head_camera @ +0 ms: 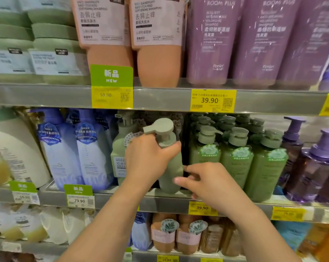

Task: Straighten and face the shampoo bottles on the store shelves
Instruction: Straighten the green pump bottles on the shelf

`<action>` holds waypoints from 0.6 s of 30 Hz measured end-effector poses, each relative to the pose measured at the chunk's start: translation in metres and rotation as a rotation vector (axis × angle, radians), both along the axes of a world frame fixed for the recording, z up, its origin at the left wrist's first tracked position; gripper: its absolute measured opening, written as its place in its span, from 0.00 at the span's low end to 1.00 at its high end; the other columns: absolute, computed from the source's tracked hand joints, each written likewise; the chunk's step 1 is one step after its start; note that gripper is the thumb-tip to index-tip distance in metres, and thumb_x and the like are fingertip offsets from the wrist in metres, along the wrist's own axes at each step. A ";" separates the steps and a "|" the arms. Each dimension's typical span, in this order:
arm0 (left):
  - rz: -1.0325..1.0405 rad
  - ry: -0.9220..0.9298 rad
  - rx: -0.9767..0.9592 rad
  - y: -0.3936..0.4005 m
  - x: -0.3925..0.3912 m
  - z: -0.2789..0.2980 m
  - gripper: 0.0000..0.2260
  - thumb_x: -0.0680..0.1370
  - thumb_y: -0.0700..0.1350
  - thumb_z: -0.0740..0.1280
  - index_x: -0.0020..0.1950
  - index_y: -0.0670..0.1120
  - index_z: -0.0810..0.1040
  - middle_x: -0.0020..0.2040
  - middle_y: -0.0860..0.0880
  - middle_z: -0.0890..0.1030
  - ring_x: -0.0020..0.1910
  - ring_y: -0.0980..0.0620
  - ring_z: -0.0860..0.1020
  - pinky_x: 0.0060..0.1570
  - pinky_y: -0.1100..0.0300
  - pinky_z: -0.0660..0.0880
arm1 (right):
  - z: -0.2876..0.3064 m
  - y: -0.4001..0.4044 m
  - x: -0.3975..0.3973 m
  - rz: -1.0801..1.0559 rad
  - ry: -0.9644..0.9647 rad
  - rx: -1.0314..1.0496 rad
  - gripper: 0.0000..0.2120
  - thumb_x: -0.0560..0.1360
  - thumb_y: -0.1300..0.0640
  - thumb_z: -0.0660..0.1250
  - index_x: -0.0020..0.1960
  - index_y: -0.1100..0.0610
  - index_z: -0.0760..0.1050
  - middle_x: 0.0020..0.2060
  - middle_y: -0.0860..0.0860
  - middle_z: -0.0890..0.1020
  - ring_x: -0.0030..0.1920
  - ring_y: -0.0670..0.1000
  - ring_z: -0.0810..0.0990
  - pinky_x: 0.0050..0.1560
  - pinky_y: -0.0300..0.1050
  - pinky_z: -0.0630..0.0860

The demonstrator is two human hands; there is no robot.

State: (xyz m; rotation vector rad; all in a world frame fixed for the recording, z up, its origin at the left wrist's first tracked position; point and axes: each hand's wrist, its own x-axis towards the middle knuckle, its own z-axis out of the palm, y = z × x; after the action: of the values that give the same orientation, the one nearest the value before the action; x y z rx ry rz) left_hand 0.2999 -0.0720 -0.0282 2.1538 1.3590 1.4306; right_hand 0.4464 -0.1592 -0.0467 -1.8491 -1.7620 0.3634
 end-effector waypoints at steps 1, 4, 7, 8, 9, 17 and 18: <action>-0.061 -0.001 -0.014 0.000 -0.003 0.001 0.21 0.64 0.66 0.65 0.42 0.51 0.83 0.38 0.52 0.84 0.42 0.49 0.81 0.41 0.49 0.77 | 0.004 0.000 0.001 0.006 -0.036 0.009 0.23 0.73 0.36 0.69 0.57 0.52 0.83 0.35 0.49 0.85 0.35 0.45 0.82 0.45 0.50 0.80; -0.343 -0.102 -0.063 0.004 -0.013 0.011 0.13 0.65 0.60 0.70 0.48 0.61 0.81 0.43 0.56 0.85 0.46 0.54 0.82 0.47 0.48 0.78 | 0.013 0.002 0.001 0.021 -0.076 0.058 0.34 0.66 0.33 0.73 0.67 0.47 0.77 0.42 0.44 0.84 0.35 0.38 0.75 0.40 0.35 0.74; -0.691 -0.251 -0.133 0.007 -0.025 0.025 0.13 0.68 0.45 0.75 0.49 0.56 0.81 0.46 0.53 0.85 0.47 0.53 0.82 0.51 0.48 0.79 | 0.017 0.006 -0.002 0.112 -0.003 0.033 0.57 0.57 0.32 0.77 0.79 0.41 0.53 0.51 0.36 0.82 0.33 0.30 0.70 0.36 0.29 0.69; -0.782 -0.282 -0.151 0.008 -0.028 0.029 0.13 0.68 0.41 0.75 0.50 0.53 0.80 0.45 0.53 0.85 0.46 0.54 0.82 0.49 0.53 0.79 | 0.017 0.007 -0.001 0.155 0.023 0.011 0.59 0.57 0.35 0.79 0.79 0.40 0.51 0.44 0.30 0.80 0.33 0.29 0.72 0.35 0.28 0.69; -0.855 -0.299 -0.164 0.009 -0.031 0.032 0.13 0.68 0.38 0.74 0.49 0.49 0.80 0.44 0.53 0.84 0.44 0.55 0.81 0.47 0.57 0.78 | 0.017 0.010 0.000 0.188 0.039 -0.013 0.58 0.57 0.38 0.82 0.78 0.40 0.52 0.40 0.26 0.78 0.35 0.27 0.73 0.37 0.27 0.70; -1.057 -0.285 -0.277 0.014 -0.033 0.027 0.13 0.67 0.42 0.74 0.50 0.49 0.81 0.45 0.48 0.85 0.47 0.50 0.82 0.49 0.55 0.79 | -0.006 0.019 -0.010 0.254 0.312 0.017 0.60 0.54 0.47 0.87 0.78 0.41 0.57 0.62 0.21 0.71 0.66 0.33 0.72 0.68 0.44 0.72; -1.027 -0.269 -0.266 0.015 -0.033 0.028 0.14 0.67 0.44 0.74 0.51 0.48 0.80 0.47 0.48 0.85 0.48 0.50 0.82 0.50 0.55 0.79 | -0.010 0.018 -0.013 0.201 0.333 0.025 0.58 0.51 0.41 0.86 0.76 0.44 0.64 0.61 0.26 0.76 0.64 0.35 0.75 0.65 0.46 0.74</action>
State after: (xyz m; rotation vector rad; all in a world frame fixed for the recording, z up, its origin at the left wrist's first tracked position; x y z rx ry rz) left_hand 0.2665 -0.0575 -0.0005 1.8888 0.2066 0.9676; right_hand 0.4335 -0.1410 -0.0570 -1.4952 -1.7106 0.6813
